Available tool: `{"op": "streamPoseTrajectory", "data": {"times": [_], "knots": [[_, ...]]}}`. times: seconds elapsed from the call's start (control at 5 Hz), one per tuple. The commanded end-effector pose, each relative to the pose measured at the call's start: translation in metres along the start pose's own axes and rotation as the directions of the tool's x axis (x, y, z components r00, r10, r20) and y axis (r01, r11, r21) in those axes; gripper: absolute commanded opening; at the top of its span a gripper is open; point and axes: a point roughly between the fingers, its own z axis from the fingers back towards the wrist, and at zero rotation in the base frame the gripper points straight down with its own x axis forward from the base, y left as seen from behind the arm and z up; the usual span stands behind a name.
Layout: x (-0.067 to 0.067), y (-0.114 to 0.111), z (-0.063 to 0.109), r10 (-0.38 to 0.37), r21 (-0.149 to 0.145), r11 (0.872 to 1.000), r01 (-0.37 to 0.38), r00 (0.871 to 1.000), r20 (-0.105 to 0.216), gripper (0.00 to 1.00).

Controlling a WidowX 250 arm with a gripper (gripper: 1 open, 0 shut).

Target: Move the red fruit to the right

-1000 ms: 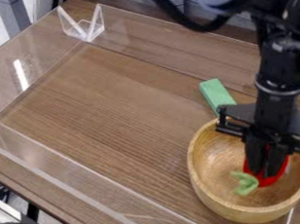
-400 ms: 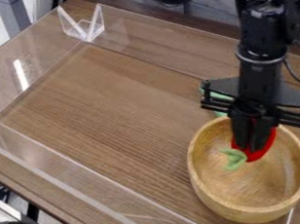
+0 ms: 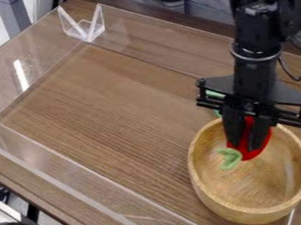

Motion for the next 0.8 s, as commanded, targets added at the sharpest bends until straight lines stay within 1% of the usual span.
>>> {"op": "streamPoseTrajectory", "data": {"times": [0.0, 0.6], "knots": [[0.003, 0.002, 0.015, 0.006, -0.020, 1.000, -0.005, 0.999, 0.046, 1.00], [0.002, 0.003, 0.000, 0.016, -0.002, 1.000, -0.016, 1.000, 0.012, 1.00]]}}
